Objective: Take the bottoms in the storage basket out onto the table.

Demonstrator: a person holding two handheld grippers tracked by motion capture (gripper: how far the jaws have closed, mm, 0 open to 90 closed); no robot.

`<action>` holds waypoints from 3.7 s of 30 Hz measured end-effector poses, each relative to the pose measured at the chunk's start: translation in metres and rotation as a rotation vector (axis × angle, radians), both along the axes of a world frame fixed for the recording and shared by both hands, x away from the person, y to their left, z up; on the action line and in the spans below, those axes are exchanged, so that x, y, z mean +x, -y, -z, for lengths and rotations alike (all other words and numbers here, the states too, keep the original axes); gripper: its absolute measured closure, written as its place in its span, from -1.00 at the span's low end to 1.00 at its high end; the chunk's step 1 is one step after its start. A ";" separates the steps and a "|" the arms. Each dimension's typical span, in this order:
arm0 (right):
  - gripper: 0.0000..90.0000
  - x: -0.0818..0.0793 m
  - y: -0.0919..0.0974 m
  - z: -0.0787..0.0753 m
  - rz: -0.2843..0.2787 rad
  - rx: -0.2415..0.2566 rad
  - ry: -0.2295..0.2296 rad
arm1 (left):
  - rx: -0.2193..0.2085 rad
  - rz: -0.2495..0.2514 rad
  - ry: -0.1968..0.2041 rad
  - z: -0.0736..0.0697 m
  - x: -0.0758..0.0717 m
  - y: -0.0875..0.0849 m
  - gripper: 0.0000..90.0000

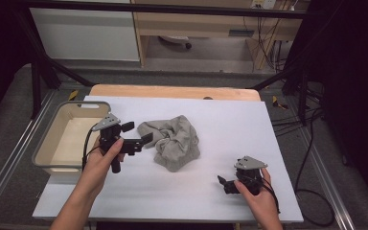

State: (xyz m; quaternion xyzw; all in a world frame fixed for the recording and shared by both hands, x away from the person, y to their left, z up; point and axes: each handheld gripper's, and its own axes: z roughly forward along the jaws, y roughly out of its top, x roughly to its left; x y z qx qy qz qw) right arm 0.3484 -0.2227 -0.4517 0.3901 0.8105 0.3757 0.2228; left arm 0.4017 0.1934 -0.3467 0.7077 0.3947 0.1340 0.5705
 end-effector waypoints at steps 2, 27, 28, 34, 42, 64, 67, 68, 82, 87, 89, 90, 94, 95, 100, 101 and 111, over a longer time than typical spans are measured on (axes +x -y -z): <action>-0.94 0.001 0.000 0.002 0.001 -0.008 -0.014 | -0.002 -0.001 0.000 0.000 0.000 0.000 -0.89; -0.94 -0.001 0.001 0.001 0.008 -0.002 -0.002 | 0.007 -0.073 -0.012 -0.033 0.018 0.002 -0.83; -0.94 0.000 0.001 0.001 0.006 -0.002 -0.001 | 0.002 -0.077 -0.015 -0.036 0.019 0.001 -0.84; -0.94 -0.001 0.001 0.001 0.002 0.006 0.001 | 0.002 -0.103 -0.022 -0.044 0.023 -0.009 -0.84; -0.94 0.002 0.004 0.003 0.032 0.011 -0.022 | 0.024 -0.109 -0.029 -0.047 0.025 -0.022 -0.82; -0.95 0.000 0.013 -0.005 0.071 0.054 0.033 | 0.003 -0.120 0.019 -0.055 0.011 -0.048 -0.84; -0.95 0.000 0.014 -0.006 0.075 0.051 0.032 | 0.017 -0.118 0.026 -0.056 0.008 -0.051 -0.84; -0.95 -0.001 0.014 -0.007 0.075 0.060 0.037 | 0.017 -0.117 0.028 -0.057 0.008 -0.053 -0.85; -0.95 0.000 0.010 -0.003 0.055 0.022 0.012 | 0.029 -0.165 0.033 -0.065 -0.011 -0.099 -0.89; -0.95 0.001 0.009 -0.002 0.050 0.015 0.008 | 0.010 -0.191 0.028 -0.061 -0.014 -0.113 -0.89; -0.95 0.001 0.009 -0.002 0.049 0.016 0.005 | 0.011 -0.201 0.027 -0.058 -0.016 -0.120 -0.89; -0.95 0.001 0.008 -0.001 0.050 0.016 0.003 | 0.010 -0.206 0.029 -0.056 -0.017 -0.123 -0.89; -0.95 0.001 0.007 -0.001 0.042 0.003 0.004 | 0.003 -0.217 0.028 -0.049 -0.020 -0.133 -0.88; -0.95 0.001 0.007 -0.001 0.042 0.003 0.004 | 0.005 -0.221 0.024 -0.048 -0.021 -0.135 -0.88; -0.95 0.001 0.006 0.001 0.039 -0.002 -0.001 | 0.000 -0.227 0.017 -0.038 -0.026 -0.143 -0.88; -0.95 0.002 0.006 0.001 0.037 -0.004 -0.001 | -0.004 -0.227 0.017 -0.036 -0.027 -0.144 -0.88; -0.94 0.002 0.003 0.003 0.028 -0.025 -0.014 | -0.010 -0.222 0.010 -0.013 -0.036 -0.148 -0.86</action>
